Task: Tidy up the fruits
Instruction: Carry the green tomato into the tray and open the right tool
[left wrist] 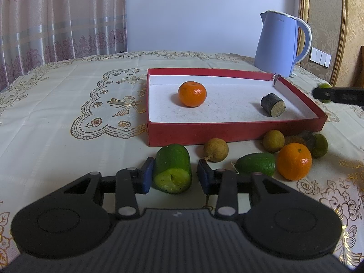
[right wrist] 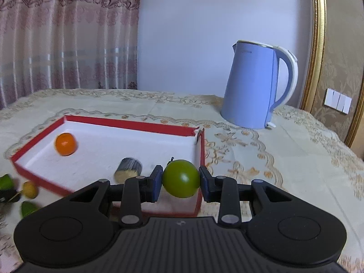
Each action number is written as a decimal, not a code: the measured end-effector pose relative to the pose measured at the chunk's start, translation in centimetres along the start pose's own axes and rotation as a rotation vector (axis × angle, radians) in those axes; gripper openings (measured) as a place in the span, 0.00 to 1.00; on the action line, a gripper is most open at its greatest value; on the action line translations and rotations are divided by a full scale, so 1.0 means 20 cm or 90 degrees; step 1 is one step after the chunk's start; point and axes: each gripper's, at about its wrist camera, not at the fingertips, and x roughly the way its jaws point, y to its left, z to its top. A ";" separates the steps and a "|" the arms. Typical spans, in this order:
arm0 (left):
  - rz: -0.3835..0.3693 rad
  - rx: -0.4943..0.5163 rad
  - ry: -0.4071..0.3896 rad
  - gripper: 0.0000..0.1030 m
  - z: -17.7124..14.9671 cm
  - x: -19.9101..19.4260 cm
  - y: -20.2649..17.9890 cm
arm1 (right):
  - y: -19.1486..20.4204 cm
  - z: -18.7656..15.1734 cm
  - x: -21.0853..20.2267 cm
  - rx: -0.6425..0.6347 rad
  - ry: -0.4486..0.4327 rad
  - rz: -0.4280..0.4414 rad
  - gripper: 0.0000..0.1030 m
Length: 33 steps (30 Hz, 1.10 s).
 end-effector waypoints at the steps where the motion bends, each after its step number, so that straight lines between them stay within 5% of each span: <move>1: 0.000 0.000 0.000 0.36 0.00 0.00 0.00 | 0.01 0.01 0.04 -0.005 0.006 -0.002 0.33; 13: -0.003 -0.004 -0.001 0.36 0.00 0.00 0.00 | 0.08 0.04 0.39 -0.029 0.083 -0.008 0.33; 23: 0.002 0.005 0.001 0.37 0.00 0.00 -0.01 | 0.07 0.05 0.43 -0.009 0.100 -0.003 0.33; 31: 0.006 0.011 0.002 0.37 0.00 0.00 -0.01 | 0.01 0.00 0.11 0.001 0.023 -0.007 0.67; 33: 0.006 0.012 0.002 0.37 0.00 0.00 -0.01 | -0.01 -0.05 0.00 0.007 0.009 0.000 0.69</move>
